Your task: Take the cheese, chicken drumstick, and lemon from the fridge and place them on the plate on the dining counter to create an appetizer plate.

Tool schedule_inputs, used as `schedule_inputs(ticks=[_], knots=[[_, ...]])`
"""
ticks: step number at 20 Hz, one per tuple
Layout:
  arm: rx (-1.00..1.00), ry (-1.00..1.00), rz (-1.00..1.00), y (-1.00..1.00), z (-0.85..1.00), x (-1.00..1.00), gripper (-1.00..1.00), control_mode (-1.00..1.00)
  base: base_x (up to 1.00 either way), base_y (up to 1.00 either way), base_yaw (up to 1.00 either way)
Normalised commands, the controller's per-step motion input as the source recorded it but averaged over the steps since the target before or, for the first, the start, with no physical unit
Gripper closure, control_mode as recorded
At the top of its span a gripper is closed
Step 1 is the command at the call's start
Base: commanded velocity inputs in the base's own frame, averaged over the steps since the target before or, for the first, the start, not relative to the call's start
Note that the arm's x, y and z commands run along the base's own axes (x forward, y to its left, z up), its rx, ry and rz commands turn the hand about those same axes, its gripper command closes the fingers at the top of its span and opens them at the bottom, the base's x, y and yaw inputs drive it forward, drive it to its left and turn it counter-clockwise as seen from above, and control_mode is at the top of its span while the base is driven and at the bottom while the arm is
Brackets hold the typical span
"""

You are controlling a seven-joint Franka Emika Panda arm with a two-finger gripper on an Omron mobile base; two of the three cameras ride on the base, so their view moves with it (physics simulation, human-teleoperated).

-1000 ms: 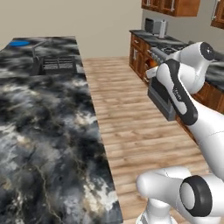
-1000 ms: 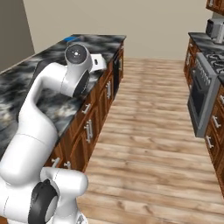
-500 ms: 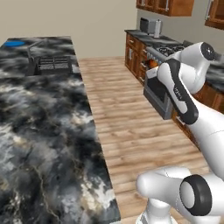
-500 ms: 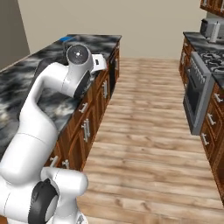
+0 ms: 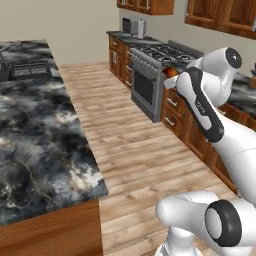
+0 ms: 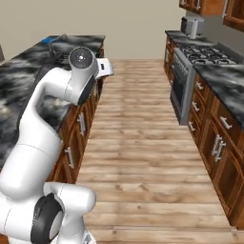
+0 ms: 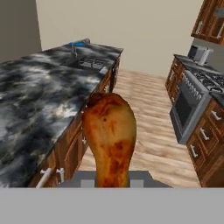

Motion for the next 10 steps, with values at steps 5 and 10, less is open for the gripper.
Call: schedule_inputs(ticks=[5,10], knots=[[0.0,0.0,0.0,0.0,0.0,0.0,1.0,1.0,-0.98,0.47,-0.19],[0.0,0.0,0.0,0.0,0.0,0.0,1.0,1.0,-0.4,1.0,-0.01]])
